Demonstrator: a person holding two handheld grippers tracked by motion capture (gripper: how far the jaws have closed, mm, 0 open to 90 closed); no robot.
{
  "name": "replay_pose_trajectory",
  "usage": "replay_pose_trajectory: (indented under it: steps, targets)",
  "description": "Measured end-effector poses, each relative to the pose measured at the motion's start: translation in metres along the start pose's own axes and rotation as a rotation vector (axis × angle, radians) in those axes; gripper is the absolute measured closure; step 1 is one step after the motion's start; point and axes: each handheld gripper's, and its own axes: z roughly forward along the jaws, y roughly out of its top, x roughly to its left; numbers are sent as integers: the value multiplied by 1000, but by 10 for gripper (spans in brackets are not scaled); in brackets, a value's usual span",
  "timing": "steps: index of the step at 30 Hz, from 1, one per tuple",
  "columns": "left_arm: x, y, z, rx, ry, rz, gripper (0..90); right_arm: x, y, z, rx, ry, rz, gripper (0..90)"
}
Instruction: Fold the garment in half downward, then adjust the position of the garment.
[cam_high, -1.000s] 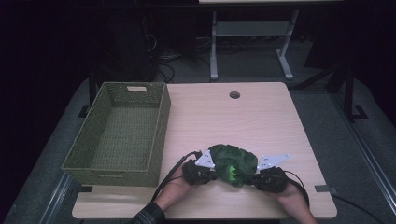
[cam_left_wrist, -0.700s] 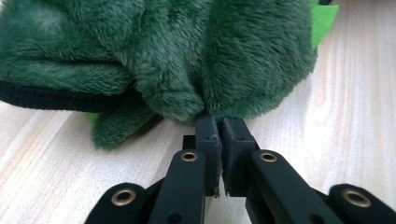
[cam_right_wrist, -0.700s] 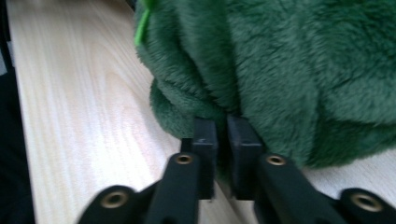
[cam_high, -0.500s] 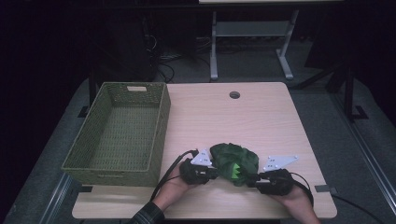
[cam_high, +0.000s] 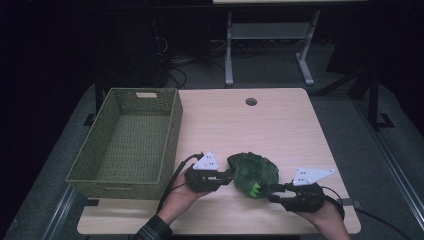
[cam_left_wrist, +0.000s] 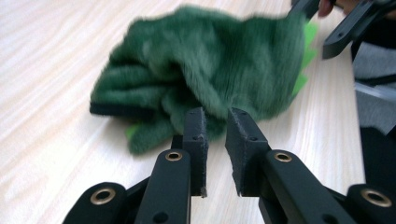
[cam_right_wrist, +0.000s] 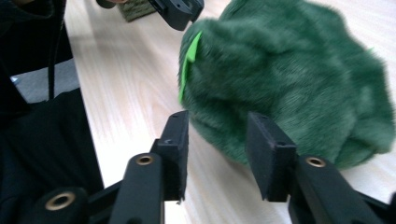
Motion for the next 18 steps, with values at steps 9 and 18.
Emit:
replay_pose_trajectory:
  steps: [9,18]
  targets:
    - [-2,30,14,-31,-21,36,867,-13,5,16,45,-43,34,889]
    - [17,9,50,103,33,-3,896,-12,-1,34,115,-31,29,898]
